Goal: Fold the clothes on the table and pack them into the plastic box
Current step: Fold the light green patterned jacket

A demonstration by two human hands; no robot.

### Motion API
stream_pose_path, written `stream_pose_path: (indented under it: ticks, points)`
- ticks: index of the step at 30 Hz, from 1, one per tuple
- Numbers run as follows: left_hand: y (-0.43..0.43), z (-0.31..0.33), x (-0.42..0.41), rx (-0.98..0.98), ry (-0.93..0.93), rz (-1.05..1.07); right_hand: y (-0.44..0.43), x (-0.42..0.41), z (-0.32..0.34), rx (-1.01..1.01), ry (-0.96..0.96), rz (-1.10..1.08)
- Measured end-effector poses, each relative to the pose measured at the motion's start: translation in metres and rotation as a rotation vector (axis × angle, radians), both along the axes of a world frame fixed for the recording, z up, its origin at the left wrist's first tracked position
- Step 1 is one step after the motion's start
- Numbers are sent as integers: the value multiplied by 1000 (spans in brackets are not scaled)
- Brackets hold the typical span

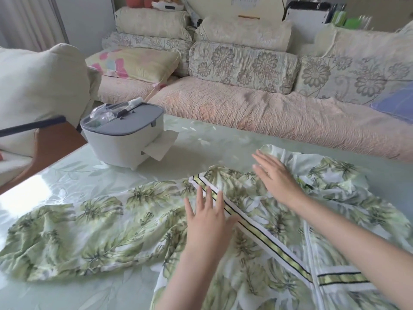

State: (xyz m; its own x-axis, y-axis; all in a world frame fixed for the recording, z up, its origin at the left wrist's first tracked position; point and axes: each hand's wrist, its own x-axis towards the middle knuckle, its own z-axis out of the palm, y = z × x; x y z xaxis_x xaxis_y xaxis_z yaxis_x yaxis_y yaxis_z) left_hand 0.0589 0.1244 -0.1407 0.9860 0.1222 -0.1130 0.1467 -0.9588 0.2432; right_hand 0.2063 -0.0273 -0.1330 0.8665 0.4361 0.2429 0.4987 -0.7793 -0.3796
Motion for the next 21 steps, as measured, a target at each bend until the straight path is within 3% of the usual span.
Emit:
stream_pose_path:
  ticks: [3,6,10,12,15,21]
  points:
    - [6,1,31,13,-95,-40,-30,-6,-23,-254,209,29]
    - [12,-13,58,38,2,-55,-43,3,-40,-455,234,10]
    - [30,-31,64,29,68,101,-40,14,-42,-379,247,-43]
    - [28,-29,65,17,-8,145,-41,14,-39,-313,225,-54]
    - [16,-25,68,40,-151,102,-49,11,-39,-425,214,-53]
    - [14,-35,72,60,40,48,-52,13,-44,-466,267,-131]
